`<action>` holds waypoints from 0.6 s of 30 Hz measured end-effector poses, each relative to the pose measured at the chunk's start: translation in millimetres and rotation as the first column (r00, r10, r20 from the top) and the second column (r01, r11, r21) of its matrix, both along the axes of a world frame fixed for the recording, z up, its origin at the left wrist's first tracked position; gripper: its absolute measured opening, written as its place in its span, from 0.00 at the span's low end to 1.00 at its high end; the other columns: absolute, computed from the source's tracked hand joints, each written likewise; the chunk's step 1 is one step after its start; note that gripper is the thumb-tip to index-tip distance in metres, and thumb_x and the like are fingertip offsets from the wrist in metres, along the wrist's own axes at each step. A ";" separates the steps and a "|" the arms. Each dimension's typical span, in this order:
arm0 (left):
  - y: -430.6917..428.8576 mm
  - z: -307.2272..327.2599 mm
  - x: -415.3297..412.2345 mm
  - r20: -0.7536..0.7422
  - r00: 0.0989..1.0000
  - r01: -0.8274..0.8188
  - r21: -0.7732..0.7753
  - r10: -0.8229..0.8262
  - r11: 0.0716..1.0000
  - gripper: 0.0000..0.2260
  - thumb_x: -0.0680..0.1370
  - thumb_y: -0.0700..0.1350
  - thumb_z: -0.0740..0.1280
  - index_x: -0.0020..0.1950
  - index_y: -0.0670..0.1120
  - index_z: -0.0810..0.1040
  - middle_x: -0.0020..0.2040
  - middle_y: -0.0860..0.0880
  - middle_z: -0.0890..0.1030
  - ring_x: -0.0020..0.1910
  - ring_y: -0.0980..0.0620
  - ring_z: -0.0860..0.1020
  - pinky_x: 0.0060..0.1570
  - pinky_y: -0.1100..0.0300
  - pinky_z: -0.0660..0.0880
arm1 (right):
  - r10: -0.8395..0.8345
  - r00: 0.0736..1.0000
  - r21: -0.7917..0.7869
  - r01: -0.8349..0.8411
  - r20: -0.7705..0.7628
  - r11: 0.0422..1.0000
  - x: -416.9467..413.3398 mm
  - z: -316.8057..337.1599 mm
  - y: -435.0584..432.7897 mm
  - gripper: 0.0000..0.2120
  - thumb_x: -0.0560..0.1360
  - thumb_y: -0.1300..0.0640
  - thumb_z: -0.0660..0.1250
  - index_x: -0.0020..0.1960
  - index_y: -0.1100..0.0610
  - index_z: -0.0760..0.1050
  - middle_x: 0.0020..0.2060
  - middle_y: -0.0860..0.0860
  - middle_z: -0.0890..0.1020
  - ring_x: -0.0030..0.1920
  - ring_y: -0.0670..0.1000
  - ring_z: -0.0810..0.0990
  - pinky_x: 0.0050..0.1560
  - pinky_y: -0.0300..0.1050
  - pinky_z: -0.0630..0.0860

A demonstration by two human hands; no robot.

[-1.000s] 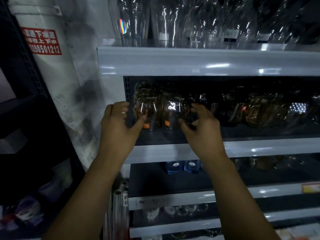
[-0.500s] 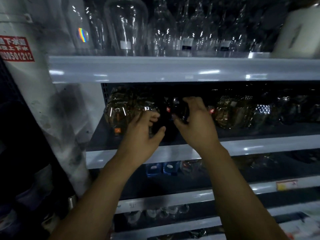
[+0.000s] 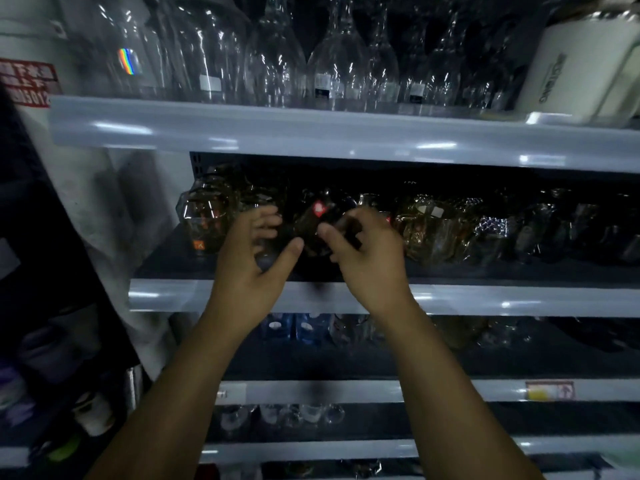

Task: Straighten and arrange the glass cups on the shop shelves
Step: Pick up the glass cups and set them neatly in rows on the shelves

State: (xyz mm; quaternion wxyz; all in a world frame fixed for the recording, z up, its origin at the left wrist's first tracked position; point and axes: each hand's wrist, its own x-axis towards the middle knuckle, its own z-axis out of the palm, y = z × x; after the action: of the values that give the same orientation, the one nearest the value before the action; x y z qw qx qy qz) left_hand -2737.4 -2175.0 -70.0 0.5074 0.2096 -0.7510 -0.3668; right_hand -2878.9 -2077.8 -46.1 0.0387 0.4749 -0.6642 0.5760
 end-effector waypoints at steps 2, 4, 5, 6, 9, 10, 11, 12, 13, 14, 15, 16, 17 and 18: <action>7.3 4.6 3.0 -0.011 0.999 0.031 0.070 -0.030 0.997 0.26 0.73 0.57 0.73 0.69 0.55 0.70 0.65 0.56 0.76 0.61 0.61 0.76 0.56 0.68 0.73 | 0.129 0.950 -0.108 -0.101 0.285 0.989 5.6 6.3 14.9 0.09 0.79 0.56 0.71 0.48 0.61 0.76 0.38 0.54 0.82 0.34 0.49 0.81 0.34 0.43 0.78; 14.8 8.1 2.3 -0.002 0.994 0.107 0.156 -0.108 0.982 0.29 0.72 0.60 0.71 0.71 0.56 0.69 0.67 0.58 0.75 0.63 0.64 0.75 0.56 0.70 0.74 | 0.239 0.883 -0.195 -0.172 0.405 0.966 9.2 10.3 27.1 0.07 0.79 0.58 0.71 0.46 0.60 0.75 0.35 0.54 0.81 0.34 0.53 0.81 0.32 0.45 0.78; 18.4 9.5 0.7 -0.010 0.987 0.157 0.186 -0.158 0.970 0.29 0.73 0.61 0.71 0.71 0.56 0.69 0.66 0.58 0.75 0.62 0.65 0.75 0.58 0.67 0.75 | 0.284 0.853 -0.227 -0.201 0.437 0.953 11.5 11.3 31.3 0.07 0.79 0.59 0.71 0.46 0.61 0.76 0.35 0.54 0.81 0.34 0.54 0.81 0.33 0.46 0.78; 21.5 10.3 -1.3 -0.035 0.978 0.207 0.216 -0.204 0.954 0.28 0.74 0.61 0.72 0.71 0.56 0.70 0.65 0.58 0.76 0.63 0.64 0.76 0.61 0.61 0.77 | 0.325 0.821 -0.254 -0.227 0.469 0.940 13.9 11.3 33.5 0.07 0.79 0.59 0.70 0.48 0.63 0.76 0.37 0.56 0.82 0.35 0.54 0.82 0.33 0.47 0.79; 29.4 15.1 -10.3 -0.244 0.923 0.371 0.359 -0.297 0.856 0.24 0.74 0.60 0.74 0.67 0.58 0.73 0.60 0.60 0.81 0.62 0.52 0.80 0.56 0.53 0.79 | 0.418 0.741 -0.322 -0.281 0.525 0.904 21.1 7.2 35.3 0.08 0.80 0.60 0.68 0.52 0.66 0.77 0.43 0.64 0.82 0.37 0.55 0.82 0.37 0.48 0.81; 30.6 17.1 -12.7 -0.314 0.901 0.412 0.399 -0.300 0.819 0.22 0.74 0.57 0.75 0.65 0.56 0.74 0.56 0.58 0.83 0.59 0.51 0.82 0.52 0.55 0.80 | 0.431 0.733 -0.334 -0.288 0.526 0.897 22.4 4.5 35.3 0.08 0.81 0.60 0.67 0.52 0.66 0.77 0.44 0.65 0.82 0.38 0.55 0.83 0.38 0.48 0.81; 30.9 19.4 -14.1 -0.352 0.893 0.420 0.427 -0.281 0.801 0.21 0.73 0.54 0.75 0.63 0.53 0.76 0.53 0.56 0.84 0.56 0.51 0.83 0.49 0.55 0.80 | 0.437 0.731 -0.336 -0.294 0.524 0.895 23.2 1.1 35.4 0.07 0.81 0.60 0.67 0.52 0.65 0.77 0.44 0.65 0.82 0.38 0.56 0.83 0.39 0.49 0.82; 29.8 20.9 -14.1 -0.355 0.899 0.404 0.442 -0.258 0.801 0.20 0.72 0.52 0.75 0.62 0.51 0.77 0.52 0.54 0.84 0.55 0.50 0.83 0.48 0.54 0.80 | 0.439 0.732 -0.328 -0.303 0.521 0.895 23.8 -2.2 35.6 0.07 0.81 0.60 0.67 0.52 0.65 0.77 0.43 0.63 0.82 0.39 0.57 0.84 0.41 0.51 0.82; 26.4 21.7 -12.2 -0.330 0.913 0.373 0.438 -0.239 0.818 0.21 0.70 0.51 0.76 0.62 0.50 0.78 0.52 0.53 0.84 0.55 0.50 0.84 0.48 0.52 0.80 | 0.436 0.735 -0.312 -0.312 0.519 0.897 23.7 -5.0 36.4 0.07 0.81 0.60 0.67 0.53 0.64 0.77 0.43 0.61 0.83 0.40 0.59 0.84 0.44 0.52 0.83; 21.8 23.2 -9.3 -0.285 0.930 0.335 0.409 -0.231 0.849 0.22 0.69 0.51 0.77 0.62 0.50 0.79 0.54 0.52 0.84 0.56 0.49 0.84 0.49 0.51 0.81 | 0.430 0.741 -0.298 -0.316 0.515 0.901 21.6 -8.7 36.8 0.06 0.81 0.60 0.67 0.55 0.63 0.77 0.45 0.59 0.84 0.41 0.60 0.85 0.46 0.54 0.83; 16.5 25.9 -5.8 -0.215 0.950 0.292 0.349 -0.228 0.890 0.24 0.68 0.50 0.78 0.63 0.52 0.79 0.56 0.51 0.84 0.57 0.49 0.83 0.51 0.50 0.81 | 0.412 0.756 -0.286 -0.304 0.508 0.909 18.8 -12.1 37.6 0.06 0.80 0.61 0.68 0.56 0.61 0.77 0.48 0.57 0.84 0.43 0.60 0.85 0.48 0.54 0.84; 11.0 30.3 -2.2 -0.130 0.966 0.250 0.264 -0.222 0.931 0.25 0.68 0.49 0.79 0.64 0.53 0.79 0.57 0.51 0.84 0.58 0.50 0.83 0.54 0.50 0.80 | 0.370 0.790 -0.266 -0.268 0.489 0.926 14.9 -15.4 38.5 0.09 0.79 0.62 0.69 0.58 0.58 0.76 0.50 0.53 0.84 0.45 0.59 0.86 0.48 0.54 0.84; 5.6 36.8 1.0 -0.044 0.976 0.216 0.177 -0.212 0.960 0.26 0.68 0.48 0.80 0.65 0.53 0.79 0.58 0.52 0.84 0.58 0.52 0.83 0.57 0.51 0.80 | 0.303 0.841 -0.232 -0.218 0.448 0.948 10.1 -17.8 39.8 0.13 0.78 0.62 0.71 0.60 0.55 0.75 0.53 0.49 0.83 0.47 0.57 0.85 0.50 0.52 0.83; 1.0 44.6 4.1 0.034 0.978 0.201 0.106 -0.206 0.974 0.26 0.68 0.47 0.80 0.65 0.53 0.79 0.57 0.53 0.84 0.58 0.54 0.82 0.58 0.54 0.79 | 0.222 0.898 -0.181 -0.163 0.379 0.970 4.1 -19.7 40.9 0.17 0.76 0.61 0.73 0.63 0.51 0.74 0.55 0.46 0.81 0.51 0.54 0.84 0.51 0.49 0.82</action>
State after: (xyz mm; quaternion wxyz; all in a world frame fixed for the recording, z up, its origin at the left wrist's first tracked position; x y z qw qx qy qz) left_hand -2733.4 -2174.0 -25.5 0.4389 0.1653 -0.7601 -0.4498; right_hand -2874.8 -2036.9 -65.8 -0.1196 0.4077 -0.5643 0.7078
